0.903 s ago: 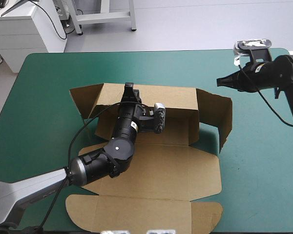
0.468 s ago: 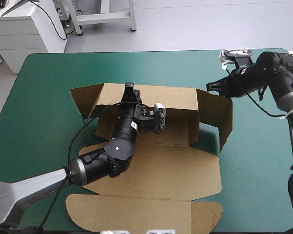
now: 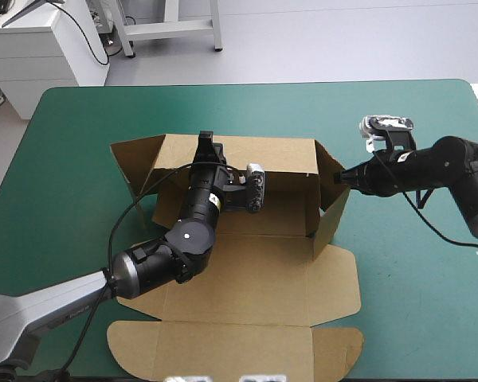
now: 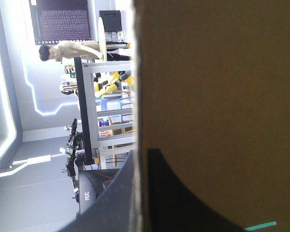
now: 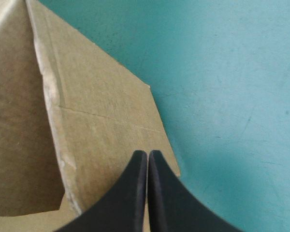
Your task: Fold the box
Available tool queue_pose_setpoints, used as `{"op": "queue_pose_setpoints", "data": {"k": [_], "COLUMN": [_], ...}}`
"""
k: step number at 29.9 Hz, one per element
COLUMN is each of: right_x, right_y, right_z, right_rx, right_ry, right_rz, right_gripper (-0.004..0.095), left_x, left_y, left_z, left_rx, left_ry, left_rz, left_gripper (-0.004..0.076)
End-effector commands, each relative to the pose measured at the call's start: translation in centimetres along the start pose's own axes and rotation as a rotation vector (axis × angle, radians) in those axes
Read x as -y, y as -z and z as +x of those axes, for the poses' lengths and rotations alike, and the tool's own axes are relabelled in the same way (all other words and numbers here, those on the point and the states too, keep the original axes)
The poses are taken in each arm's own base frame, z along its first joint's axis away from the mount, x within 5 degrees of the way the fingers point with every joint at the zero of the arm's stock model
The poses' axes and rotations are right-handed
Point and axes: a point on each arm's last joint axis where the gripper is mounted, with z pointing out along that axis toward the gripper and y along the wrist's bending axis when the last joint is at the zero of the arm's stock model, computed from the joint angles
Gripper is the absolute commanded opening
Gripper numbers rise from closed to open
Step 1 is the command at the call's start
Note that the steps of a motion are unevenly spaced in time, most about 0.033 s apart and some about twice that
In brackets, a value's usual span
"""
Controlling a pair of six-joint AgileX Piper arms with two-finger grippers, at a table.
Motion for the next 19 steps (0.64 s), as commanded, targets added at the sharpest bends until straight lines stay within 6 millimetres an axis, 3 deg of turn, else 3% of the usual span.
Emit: {"op": "queue_pose_setpoints", "data": {"k": [1, 7, 12, 16, 19], "right_x": [-0.7, -0.4, -0.6, -0.8, -1.1], "right_y": [0.9, -0.8, -1.0, -1.3, -1.3], "right_z": [0.3, 3.3, 5.5, 6.2, 6.4], "right_rx": [0.174, 0.338, 0.416, 0.389, 0.376], "right_ry": [0.019, 0.086, 0.263, 0.366, 0.427], "right_rz": [-0.065, -0.137, -0.161, -0.175, -0.203], "right_gripper": [-0.0002, -0.0002, -0.0001, 0.0018, 0.0099], "left_x": [-2.3, -2.3, -2.3, -2.3, -2.3], "left_y": [0.8, 0.8, 0.8, 0.8, 0.8], "left_z": [0.5, 0.5, 0.4, 0.4, 0.4], "left_rx": [0.0, 0.003, 0.008, 0.01, 0.01], "left_ry": [0.019, 0.019, 0.018, 0.018, 0.018], "left_rz": [-0.092, -0.091, -0.089, -0.089, -0.089], "left_gripper": [-0.0008, -0.0008, -0.0008, -0.0008, -0.0008]}}
